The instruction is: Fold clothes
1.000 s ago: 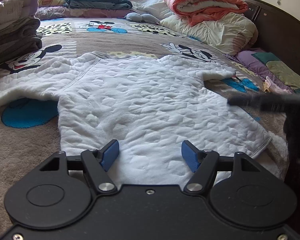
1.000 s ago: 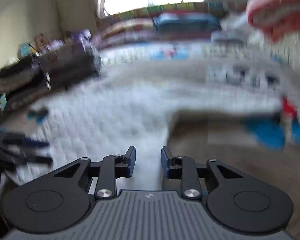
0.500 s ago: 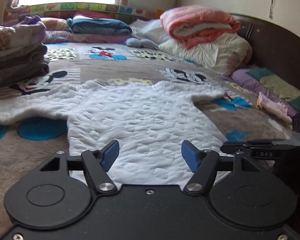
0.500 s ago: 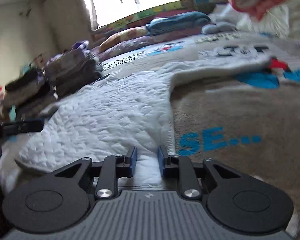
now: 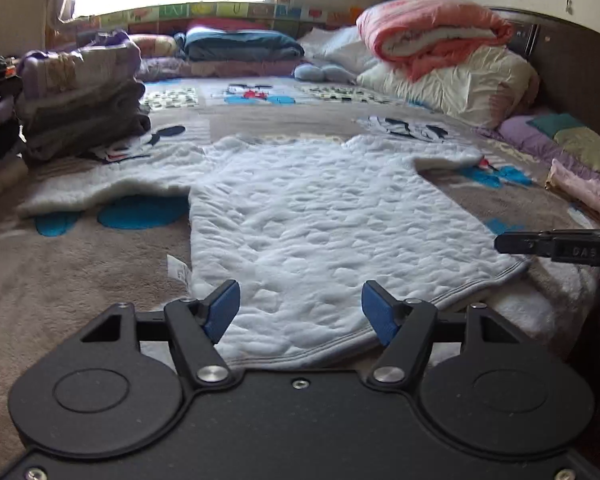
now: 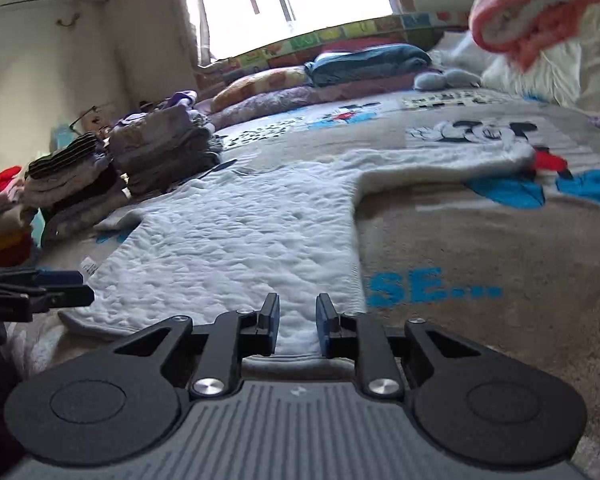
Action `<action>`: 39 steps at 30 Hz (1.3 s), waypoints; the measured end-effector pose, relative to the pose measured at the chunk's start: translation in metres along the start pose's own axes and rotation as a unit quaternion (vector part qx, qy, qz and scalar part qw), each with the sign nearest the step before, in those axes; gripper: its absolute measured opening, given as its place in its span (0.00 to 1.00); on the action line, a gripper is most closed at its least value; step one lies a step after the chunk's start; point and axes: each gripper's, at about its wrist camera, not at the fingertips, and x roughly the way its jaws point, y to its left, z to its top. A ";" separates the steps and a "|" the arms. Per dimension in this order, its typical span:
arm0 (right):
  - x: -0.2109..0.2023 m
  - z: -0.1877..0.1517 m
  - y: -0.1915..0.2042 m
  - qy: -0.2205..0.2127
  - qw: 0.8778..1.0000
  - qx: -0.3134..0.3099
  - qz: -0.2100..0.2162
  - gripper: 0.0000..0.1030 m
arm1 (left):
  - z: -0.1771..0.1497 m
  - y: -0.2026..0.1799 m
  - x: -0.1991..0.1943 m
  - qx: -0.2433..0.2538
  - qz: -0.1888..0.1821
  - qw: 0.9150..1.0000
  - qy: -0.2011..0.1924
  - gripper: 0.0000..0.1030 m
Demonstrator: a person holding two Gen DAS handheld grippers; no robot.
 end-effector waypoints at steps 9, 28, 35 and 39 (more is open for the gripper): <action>-0.003 0.000 -0.002 0.036 0.999 0.030 -0.007 0.22 | -0.007 0.005 0.001 -0.019 -0.028 0.999 0.030 0.66; 0.031 0.002 -0.013 0.008 0.999 0.034 0.015 0.22 | 0.086 0.067 0.087 -0.017 -0.053 0.998 -0.020 0.65; 0.034 -0.006 -0.030 0.002 0.995 0.093 0.043 0.20 | 0.067 0.081 0.112 -0.049 -0.067 0.996 0.021 0.66; 0.034 -0.007 -0.032 -0.003 0.994 0.103 0.045 0.20 | 0.085 0.092 0.085 -0.060 -0.086 0.994 -0.026 0.66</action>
